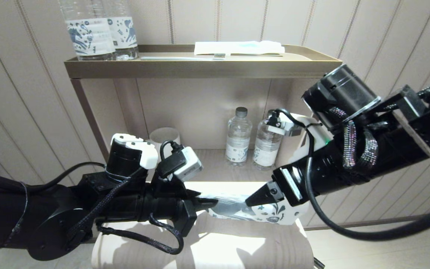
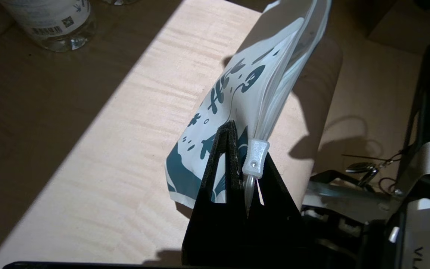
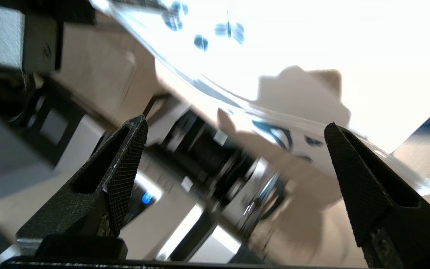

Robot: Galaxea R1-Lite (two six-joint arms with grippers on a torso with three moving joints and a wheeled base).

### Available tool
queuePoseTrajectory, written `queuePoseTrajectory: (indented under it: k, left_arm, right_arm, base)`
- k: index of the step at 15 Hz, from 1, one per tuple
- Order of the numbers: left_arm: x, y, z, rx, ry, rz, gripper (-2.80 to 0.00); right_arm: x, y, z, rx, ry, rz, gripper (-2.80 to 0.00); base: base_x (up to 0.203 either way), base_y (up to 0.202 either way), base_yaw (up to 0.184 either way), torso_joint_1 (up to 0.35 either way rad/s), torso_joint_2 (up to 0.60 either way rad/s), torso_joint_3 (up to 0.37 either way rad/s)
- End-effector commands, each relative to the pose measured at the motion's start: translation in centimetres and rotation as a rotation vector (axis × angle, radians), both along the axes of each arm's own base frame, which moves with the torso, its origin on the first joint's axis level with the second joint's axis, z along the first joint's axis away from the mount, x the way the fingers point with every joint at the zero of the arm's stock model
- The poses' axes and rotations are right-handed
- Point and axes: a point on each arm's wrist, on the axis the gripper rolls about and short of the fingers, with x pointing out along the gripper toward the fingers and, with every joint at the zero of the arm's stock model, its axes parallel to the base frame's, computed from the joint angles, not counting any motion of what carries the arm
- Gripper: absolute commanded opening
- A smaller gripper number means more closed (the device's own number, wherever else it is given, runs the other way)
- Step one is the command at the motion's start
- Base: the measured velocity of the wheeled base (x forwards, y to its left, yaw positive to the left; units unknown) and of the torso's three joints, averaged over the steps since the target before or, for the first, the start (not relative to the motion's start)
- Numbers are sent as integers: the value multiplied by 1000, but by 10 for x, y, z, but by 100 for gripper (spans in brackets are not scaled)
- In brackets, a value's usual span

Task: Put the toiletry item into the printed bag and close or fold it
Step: Place the comb into the storage bag

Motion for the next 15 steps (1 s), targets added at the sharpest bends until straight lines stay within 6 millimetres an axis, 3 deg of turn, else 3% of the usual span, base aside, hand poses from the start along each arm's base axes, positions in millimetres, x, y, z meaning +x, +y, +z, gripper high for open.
queuePoseTrajectory:
  k: [1,3,4,11,15]
  left_arm:
    - [3,-1,4,-26,30,-1,-280]
    - [7,1,4,-15,58,8,-280]
    - [9,1,3,-15,66,1,-280]
    - [19,5,0,-37,109,-13,-280]
    - [24,2,-2,-46,138,2,-280]
  right_arm:
    - [-11,-2,14,34,-112,32,0]
    - [-11,-1,25,48,-154,47,0]
    - [-13,1,28,48,-170,66,-280]
    - [-34,14,41,70,-235,145,-280]
    - [-29,21,36,-1,-303,-11,-280]
  base:
    - [0,0,0,0,0,0]
    - [0,0,0,0,0,0]
    - [0,0,0,0,0,0]
    - [0,0,0,0,0,0]
    - [0,0,0,0,0,0]
